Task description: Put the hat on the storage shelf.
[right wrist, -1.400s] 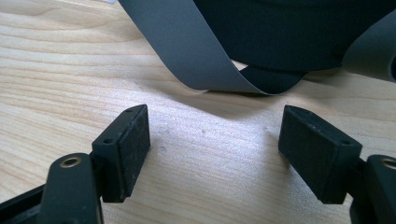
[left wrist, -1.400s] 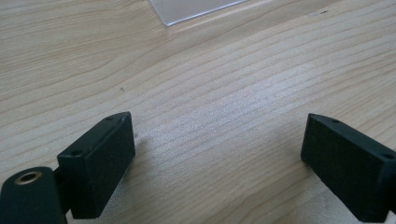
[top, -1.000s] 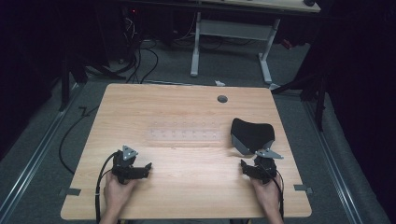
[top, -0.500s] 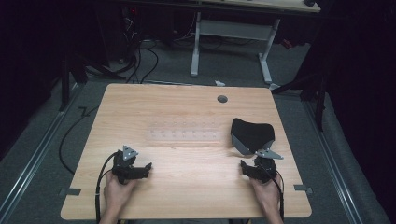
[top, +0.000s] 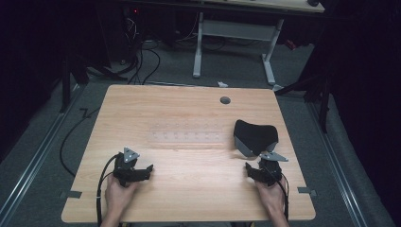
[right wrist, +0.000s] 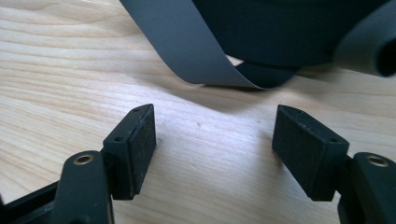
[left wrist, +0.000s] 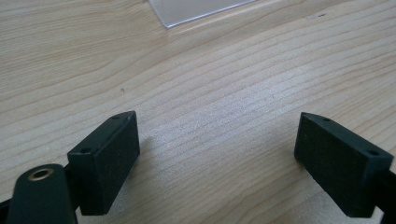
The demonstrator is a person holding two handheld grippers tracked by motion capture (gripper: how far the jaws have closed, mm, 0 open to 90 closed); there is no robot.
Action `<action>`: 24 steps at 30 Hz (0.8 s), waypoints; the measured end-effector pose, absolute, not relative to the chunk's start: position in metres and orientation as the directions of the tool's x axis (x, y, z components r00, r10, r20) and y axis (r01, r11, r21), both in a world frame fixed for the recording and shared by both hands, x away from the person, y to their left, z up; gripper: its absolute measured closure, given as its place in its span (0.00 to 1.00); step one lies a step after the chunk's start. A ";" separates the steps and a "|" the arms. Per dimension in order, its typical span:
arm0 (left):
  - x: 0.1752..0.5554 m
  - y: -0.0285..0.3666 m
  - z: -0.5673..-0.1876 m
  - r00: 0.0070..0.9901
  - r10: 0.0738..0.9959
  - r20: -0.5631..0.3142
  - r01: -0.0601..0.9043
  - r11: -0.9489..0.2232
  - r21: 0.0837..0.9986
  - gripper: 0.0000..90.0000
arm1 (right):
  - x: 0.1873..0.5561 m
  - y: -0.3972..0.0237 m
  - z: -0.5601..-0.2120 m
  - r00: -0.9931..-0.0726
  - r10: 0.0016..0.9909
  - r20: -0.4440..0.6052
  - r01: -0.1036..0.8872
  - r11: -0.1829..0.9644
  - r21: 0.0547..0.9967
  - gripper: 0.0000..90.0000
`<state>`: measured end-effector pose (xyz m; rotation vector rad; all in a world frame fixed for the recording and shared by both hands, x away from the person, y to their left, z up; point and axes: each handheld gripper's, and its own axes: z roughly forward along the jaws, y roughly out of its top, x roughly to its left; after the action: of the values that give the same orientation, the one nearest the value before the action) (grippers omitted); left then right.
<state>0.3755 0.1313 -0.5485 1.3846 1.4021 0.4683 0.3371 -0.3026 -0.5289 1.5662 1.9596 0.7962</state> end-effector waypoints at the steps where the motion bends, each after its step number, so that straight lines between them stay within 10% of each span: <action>1: 0.376 0.131 -0.549 0.233 0.889 -0.394 0.473 0.251 0.845 0.16 | 0.337 -0.303 -0.529 -0.210 0.977 -0.026 0.682 0.165 0.712 0.35; 24: 0.375 0.132 -0.549 0.232 0.890 -0.393 0.471 0.251 0.846 0.17 | 0.319 -0.341 -0.509 -0.145 0.985 0.095 0.603 0.012 0.797 0.49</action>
<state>0.3750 0.1317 -0.5486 1.3834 1.4024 0.4720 0.3186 -0.3412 -0.5093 1.6246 1.7929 0.9926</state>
